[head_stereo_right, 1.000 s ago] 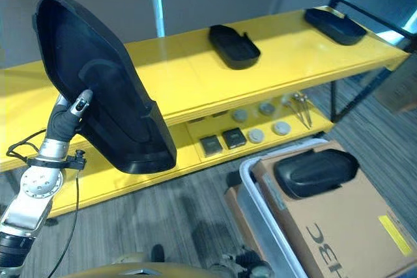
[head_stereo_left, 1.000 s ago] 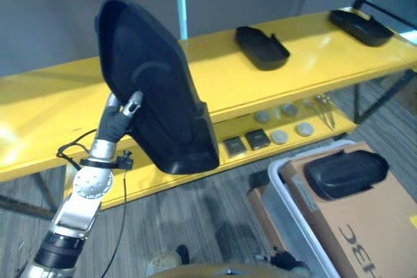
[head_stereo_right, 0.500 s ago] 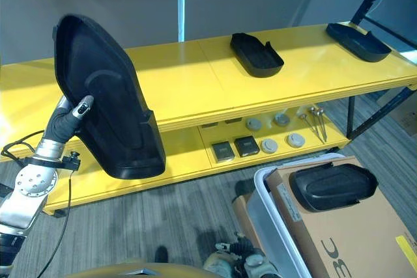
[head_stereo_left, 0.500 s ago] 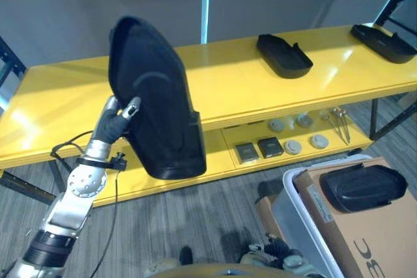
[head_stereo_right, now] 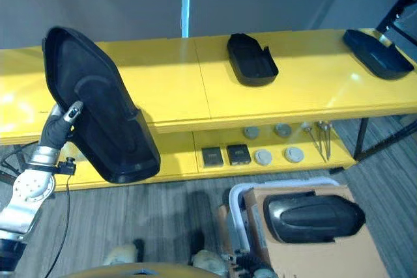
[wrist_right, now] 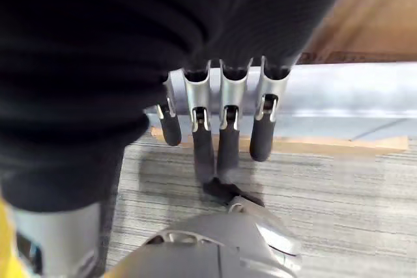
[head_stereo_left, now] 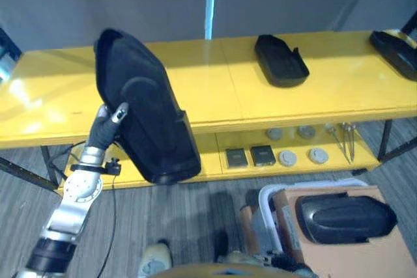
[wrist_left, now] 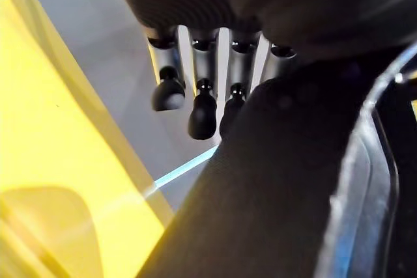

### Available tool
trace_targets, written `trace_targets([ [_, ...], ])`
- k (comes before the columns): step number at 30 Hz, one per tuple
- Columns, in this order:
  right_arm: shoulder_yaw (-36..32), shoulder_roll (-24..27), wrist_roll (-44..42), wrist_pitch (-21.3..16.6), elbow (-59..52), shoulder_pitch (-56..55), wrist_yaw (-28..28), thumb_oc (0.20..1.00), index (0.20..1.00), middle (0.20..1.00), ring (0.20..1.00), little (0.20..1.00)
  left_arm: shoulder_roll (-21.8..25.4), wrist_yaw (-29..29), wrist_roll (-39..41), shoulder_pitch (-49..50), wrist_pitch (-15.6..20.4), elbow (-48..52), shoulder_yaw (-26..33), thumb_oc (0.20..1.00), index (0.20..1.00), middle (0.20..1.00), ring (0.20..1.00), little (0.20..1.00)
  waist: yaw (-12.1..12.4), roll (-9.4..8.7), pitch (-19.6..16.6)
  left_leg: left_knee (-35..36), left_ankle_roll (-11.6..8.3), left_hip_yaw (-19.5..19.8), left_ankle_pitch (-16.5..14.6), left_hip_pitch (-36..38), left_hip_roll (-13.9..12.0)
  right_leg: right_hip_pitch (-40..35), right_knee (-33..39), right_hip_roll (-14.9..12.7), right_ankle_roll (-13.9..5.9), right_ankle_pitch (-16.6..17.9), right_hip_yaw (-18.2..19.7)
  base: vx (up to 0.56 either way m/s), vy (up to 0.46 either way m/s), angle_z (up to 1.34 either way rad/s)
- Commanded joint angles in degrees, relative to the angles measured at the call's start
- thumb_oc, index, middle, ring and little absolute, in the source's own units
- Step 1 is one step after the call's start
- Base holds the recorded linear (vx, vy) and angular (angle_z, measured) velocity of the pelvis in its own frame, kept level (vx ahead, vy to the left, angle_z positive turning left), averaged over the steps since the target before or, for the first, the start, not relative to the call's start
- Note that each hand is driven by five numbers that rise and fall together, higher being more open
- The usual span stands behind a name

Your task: Move parts from the plastic box to the shelf.

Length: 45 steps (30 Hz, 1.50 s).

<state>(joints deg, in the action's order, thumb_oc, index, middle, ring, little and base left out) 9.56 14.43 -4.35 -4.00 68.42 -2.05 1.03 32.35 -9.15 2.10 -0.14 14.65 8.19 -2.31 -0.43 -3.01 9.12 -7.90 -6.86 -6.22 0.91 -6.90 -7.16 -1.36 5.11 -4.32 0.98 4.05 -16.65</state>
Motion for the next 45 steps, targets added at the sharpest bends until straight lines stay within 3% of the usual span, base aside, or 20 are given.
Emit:
trace_targets([
  [1,-0.41,2.37,-5.74,-1.09,-0.79,0.38,2.26,1.000,1.000,1.000,1.000,1.000,1.62,-0.81,1.62,-2.12,2.48,2.93,6.10,0.200,0.200,0.200,0.200,0.200,0.85,0.17,-0.01,4.18,0.54,-0.09,-0.25,0.26,-1.03,-3.66,-0.11,-1.98,-7.41,-6.59,-0.02,0.14,0.104,0.26],
  [3,-1.24,2.51,-6.57,-1.24,-0.66,0.53,1.76,1.000,1.000,1.000,1.000,1.000,1.77,-0.89,1.56,-2.12,2.42,2.99,6.16,0.200,0.200,0.200,0.200,0.200,1.04,0.45,0.07,6.45,0.02,0.62,1.64,-0.25,-1.79,-3.77,-0.11,-1.95,-7.60,-6.88,-0.08,0.13,0.137,0.03],
  [4,-4.23,1.89,-8.57,-1.45,0.22,0.62,0.75,1.000,1.000,1.000,1.000,1.000,1.28,-0.66,1.15,0.00,1.67,3.15,7.53,0.200,0.200,0.200,0.200,0.200,0.59,2.02,-1.11,10.67,-0.06,0.57,2.17,2.38,-2.49,-4.98,-0.24,-1.93,-8.47,-7.45,-0.14,0.18,0.193,-0.10],
  [5,-4.21,1.93,-8.58,-1.45,0.21,0.58,0.75,1.000,1.000,1.000,1.000,1.000,1.23,-0.62,1.16,0.11,1.61,3.26,7.57,0.200,0.200,0.200,0.200,0.200,0.67,2.04,-0.99,11.09,-0.05,0.42,2.31,2.84,-2.48,-5.19,-0.21,-1.94,-8.51,-7.45,-0.05,0.29,0.295,-0.22],
  [8,-4.82,0.39,-8.76,-0.74,0.96,-0.19,1.82,1.000,1.000,1.000,1.000,1.000,1.50,0.60,1.28,0.32,1.11,3.22,7.48,0.200,0.200,0.200,0.200,0.200,0.46,2.50,-2.49,10.93,1.14,0.60,0.78,5.66,-0.08,-6.80,-2.21,-4.34,-9.54,-7.65,0.90,0.23,0.274,-0.11],
  [11,-2.87,-1.05,-4.90,1.00,3.97,-1.02,3.33,1.000,1.000,1.000,1.000,1.000,3.04,2.44,1.98,-1.10,0.24,3.35,6.17,0.200,0.200,0.200,0.200,0.200,0.79,1.91,-2.77,11.12,3.39,0.50,-1.47,8.34,2.88,-6.21,-9.42,-7.82,-10.75,-8.07,2.50,0.16,0.243,0.01],
  [13,-2.36,-1.34,-2.66,1.66,5.02,0.11,2.65,1.000,1.000,1.000,1.000,1.000,3.31,2.56,2.45,-2.03,0.08,3.18,5.37,0.200,0.200,0.200,0.200,0.200,0.50,2.18,-1.65,11.85,5.00,0.64,-1.63,9.20,4.13,-1.63,-17.39,-9.96,-12.19,-2.41,4.16,0.06,0.249,0.03],
  [15,-2.55,-1.95,-2.76,1.61,4.55,0.91,2.04,1.000,1.000,1.000,1.000,1.000,3.18,2.50,2.66,-2.70,-0.26,2.70,4.65,0.200,0.200,0.200,0.200,0.200,0.48,3.03,-1.33,12.67,5.77,0.12,-2.18,9.77,4.10,2.71,-21.97,-11.16,-12.95,-0.81,5.06,0.05,0.173,-0.02],
  [17,-2.15,-2.67,-3.33,1.48,3.79,1.09,2.05,1.000,1.000,1.000,1.000,1.000,2.92,2.83,3.32,-3.04,-0.16,2.01,4.08,0.200,0.200,0.200,0.200,0.200,0.06,3.33,-1.65,12.90,5.55,0.01,-2.56,10.03,4.07,4.06,-17.87,-10.07,-12.02,-2.90,4.63,0.10,0.024,-0.15],
  [18,-1.27,-2.85,-3.26,1.41,3.45,1.20,2.06,1.000,1.000,1.000,1.000,1.000,3.09,2.82,3.79,-3.69,-0.29,1.55,3.70,0.200,0.200,0.200,0.200,0.200,-0.60,3.34,-1.60,12.90,5.47,0.41,-2.66,10.17,4.16,4.43,-14.13,-8.16,-11.33,-3.75,5.49,0.12,-0.048,-0.12],
  [21,-0.25,-2.90,-2.73,1.47,3.14,1.19,1.86,1.000,1.000,1.000,1.000,1.000,3.53,3.04,3.68,-4.61,-0.22,1.43,3.29,0.200,0.200,0.200,0.200,0.200,-1.32,3.31,-1.60,12.90,5.00,0.84,-3.30,10.81,4.02,4.14,-7.88,-6.04,-11.14,-3.73,7.09,0.12,-0.086,-0.02],
  [22,2.45,-2.98,0.00,1.49,2.55,0.74,2.50,1.000,1.000,1.000,1.000,1.000,3.96,3.26,3.78,-5.28,-0.63,-0.39,3.95,0.200,0.200,0.200,0.200,0.200,-1.37,2.52,-2.35,12.90,4.51,0.15,-3.67,11.40,3.63,1.69,-2.75,-5.66,-11.17,-2.32,6.56,0.18,-0.153,0.15],
  [25,3.85,-2.41,0.75,1.32,1.63,0.26,3.49,1.000,1.000,1.000,1.000,1.000,4.80,3.30,4.38,-6.58,-1.15,-3.35,4.13,0.200,0.200,0.200,0.200,0.200,-1.55,2.25,-3.39,12.90,3.74,-0.60,-3.61,11.70,2.78,-0.11,-0.11,-4.93,-10.90,-1.82,5.42,0.13,-0.114,0.09],
  [36,4.76,1.56,-1.27,0.87,-0.35,0.64,4.16,1.000,1.000,1.000,1.000,1.000,11.49,4.76,16.81,-20.46,-2.49,-16.25,0.56,0.200,0.200,0.200,0.200,0.200,-3.75,2.75,-2.94,12.90,1.64,-0.80,-2.56,9.98,0.13,0.93,-0.11,-2.16,-10.06,-3.55,5.41,0.05,-0.052,-0.04],
  [40,6.31,2.23,-0.80,0.90,-0.21,1.23,4.27,1.000,1.000,1.000,1.000,1.000,15.30,5.22,21.16,-29.71,-2.98,-22.95,-3.95,0.200,0.200,0.200,0.200,0.200,-4.58,3.14,-1.24,12.90,1.39,-0.56,-1.86,8.07,-0.02,2.62,-0.11,-1.79,-10.10,-3.37,5.54,-0.06,0.001,0.02],
  [45,10.45,1.72,1.42,1.35,-0.02,3.90,4.17,1.000,1.000,1.000,1.000,1.000,19.50,5.44,22.83,-46.21,-4.11,-34.68,-14.74,0.200,0.200,0.200,0.200,0.200,-5.17,3.11,1.95,12.90,1.24,0.00,-0.20,3.29,-0.11,7.28,-0.11,-1.44,-10.26,-2.18,5.88,-0.08,0.005,0.02],
])
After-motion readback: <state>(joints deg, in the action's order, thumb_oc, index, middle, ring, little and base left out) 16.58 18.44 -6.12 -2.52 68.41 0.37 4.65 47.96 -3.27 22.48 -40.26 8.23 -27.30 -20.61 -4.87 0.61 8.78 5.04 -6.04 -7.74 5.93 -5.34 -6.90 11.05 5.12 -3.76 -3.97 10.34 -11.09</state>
